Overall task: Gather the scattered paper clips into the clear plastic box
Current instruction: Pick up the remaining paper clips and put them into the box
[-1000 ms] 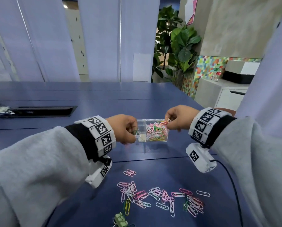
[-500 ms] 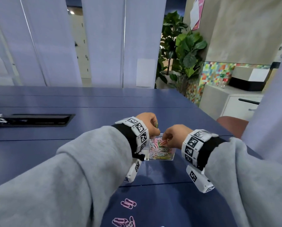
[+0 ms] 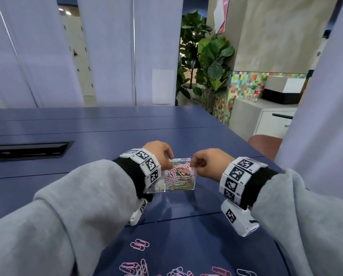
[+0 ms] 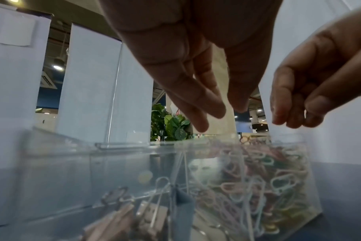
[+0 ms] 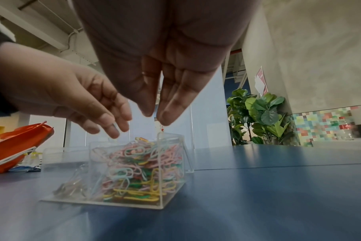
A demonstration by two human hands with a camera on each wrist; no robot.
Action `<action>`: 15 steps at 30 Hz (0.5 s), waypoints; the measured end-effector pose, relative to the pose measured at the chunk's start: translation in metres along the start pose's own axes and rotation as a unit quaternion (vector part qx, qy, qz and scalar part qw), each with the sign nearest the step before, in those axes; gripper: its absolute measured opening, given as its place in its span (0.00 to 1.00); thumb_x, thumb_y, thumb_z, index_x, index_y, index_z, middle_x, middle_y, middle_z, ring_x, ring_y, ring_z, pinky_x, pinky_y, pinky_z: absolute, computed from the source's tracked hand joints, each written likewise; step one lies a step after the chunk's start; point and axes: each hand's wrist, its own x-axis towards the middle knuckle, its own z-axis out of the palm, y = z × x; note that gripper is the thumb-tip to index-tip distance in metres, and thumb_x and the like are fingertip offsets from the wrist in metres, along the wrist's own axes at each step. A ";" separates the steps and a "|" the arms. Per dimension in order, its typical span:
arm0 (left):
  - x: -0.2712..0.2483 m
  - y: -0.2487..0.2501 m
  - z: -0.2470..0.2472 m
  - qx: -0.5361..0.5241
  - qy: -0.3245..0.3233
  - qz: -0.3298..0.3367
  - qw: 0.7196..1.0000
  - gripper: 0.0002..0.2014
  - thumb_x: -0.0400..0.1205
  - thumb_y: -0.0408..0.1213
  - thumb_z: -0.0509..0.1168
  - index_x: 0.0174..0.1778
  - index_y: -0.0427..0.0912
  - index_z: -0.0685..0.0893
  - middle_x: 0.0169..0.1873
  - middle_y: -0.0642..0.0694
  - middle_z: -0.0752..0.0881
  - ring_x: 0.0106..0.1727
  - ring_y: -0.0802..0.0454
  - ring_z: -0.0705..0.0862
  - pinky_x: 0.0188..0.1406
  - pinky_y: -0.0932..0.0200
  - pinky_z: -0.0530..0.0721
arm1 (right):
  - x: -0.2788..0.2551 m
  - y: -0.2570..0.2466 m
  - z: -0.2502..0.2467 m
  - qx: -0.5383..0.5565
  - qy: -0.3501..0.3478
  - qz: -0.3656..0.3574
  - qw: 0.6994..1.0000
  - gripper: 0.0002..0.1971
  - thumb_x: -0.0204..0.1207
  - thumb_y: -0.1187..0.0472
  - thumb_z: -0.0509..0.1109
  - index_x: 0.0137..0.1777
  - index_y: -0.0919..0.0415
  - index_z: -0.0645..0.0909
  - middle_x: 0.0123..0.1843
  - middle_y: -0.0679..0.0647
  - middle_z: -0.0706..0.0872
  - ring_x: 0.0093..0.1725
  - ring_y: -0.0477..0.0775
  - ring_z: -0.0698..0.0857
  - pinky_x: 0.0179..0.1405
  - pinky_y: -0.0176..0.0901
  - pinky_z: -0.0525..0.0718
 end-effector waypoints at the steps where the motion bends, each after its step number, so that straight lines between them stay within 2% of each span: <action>1: -0.005 -0.002 -0.005 -0.001 -0.004 0.007 1.000 0.13 0.72 0.41 0.74 0.53 0.46 0.86 0.50 0.50 0.88 0.54 0.51 0.85 0.55 0.61 0.81 | -0.005 0.000 -0.002 0.005 0.001 0.001 1.000 0.10 0.73 0.64 0.68 0.52 0.57 0.86 0.51 0.51 0.89 0.47 0.47 0.83 0.51 0.34 0.79; 5: -0.034 -0.011 -0.019 -0.020 -0.039 0.025 0.999 0.11 0.72 0.39 0.74 0.50 0.48 0.85 0.35 0.56 0.84 0.42 0.53 0.84 0.49 0.62 0.82 | -0.028 0.001 -0.013 -0.001 -0.013 0.011 1.000 0.09 0.73 0.61 0.69 0.52 0.55 0.85 0.49 0.49 0.88 0.46 0.44 0.81 0.49 0.33 0.77; 8: -0.058 -0.021 -0.023 -0.013 -0.087 0.014 0.996 0.10 0.72 0.38 0.74 0.46 0.50 0.82 0.38 0.52 0.86 0.34 0.51 0.85 0.47 0.57 0.88 | -0.048 -0.002 -0.021 -0.026 -0.032 0.018 0.999 0.11 0.74 0.58 0.69 0.55 0.54 0.84 0.52 0.47 0.87 0.50 0.46 0.83 0.54 0.35 0.79; 10: -0.074 -0.032 -0.025 0.002 -0.114 0.003 0.993 0.10 0.72 0.37 0.73 0.45 0.52 0.82 0.36 0.52 0.85 0.26 0.56 0.83 0.35 0.64 0.85 | -0.066 -0.005 -0.025 -0.058 -0.071 0.023 0.995 0.13 0.74 0.56 0.69 0.58 0.53 0.83 0.51 0.46 0.85 0.53 0.46 0.83 0.57 0.36 0.79; 12: -0.091 -0.042 -0.024 0.026 -0.148 -0.007 0.989 0.10 0.73 0.36 0.72 0.47 0.52 0.81 0.33 0.52 0.83 0.18 0.64 0.79 0.24 0.73 0.79 | -0.085 -0.006 -0.026 -0.091 -0.117 0.029 0.989 0.14 0.74 0.57 0.69 0.60 0.52 0.82 0.53 0.47 0.85 0.55 0.47 0.84 0.56 0.34 0.77; 13: -0.100 -0.047 -0.023 0.047 -0.167 -0.013 0.985 0.11 0.74 0.36 0.71 0.48 0.52 0.80 0.32 0.53 0.82 0.14 0.67 0.77 0.20 0.75 0.76 | -0.094 -0.006 -0.024 -0.100 -0.139 0.034 0.985 0.15 0.73 0.57 0.70 0.60 0.53 0.82 0.54 0.48 0.86 0.55 0.48 0.84 0.55 0.34 0.77; 15: -0.116 -0.056 -0.018 0.092 -0.201 -0.023 0.975 0.14 0.74 0.36 0.71 0.54 0.51 0.80 0.32 0.55 0.80 0.11 0.69 0.74 0.18 0.76 0.74 | -0.113 -0.004 -0.020 -0.096 -0.178 0.049 0.978 0.16 0.72 0.59 0.72 0.60 0.55 0.82 0.53 0.49 0.86 0.51 0.49 0.84 0.55 0.36 0.78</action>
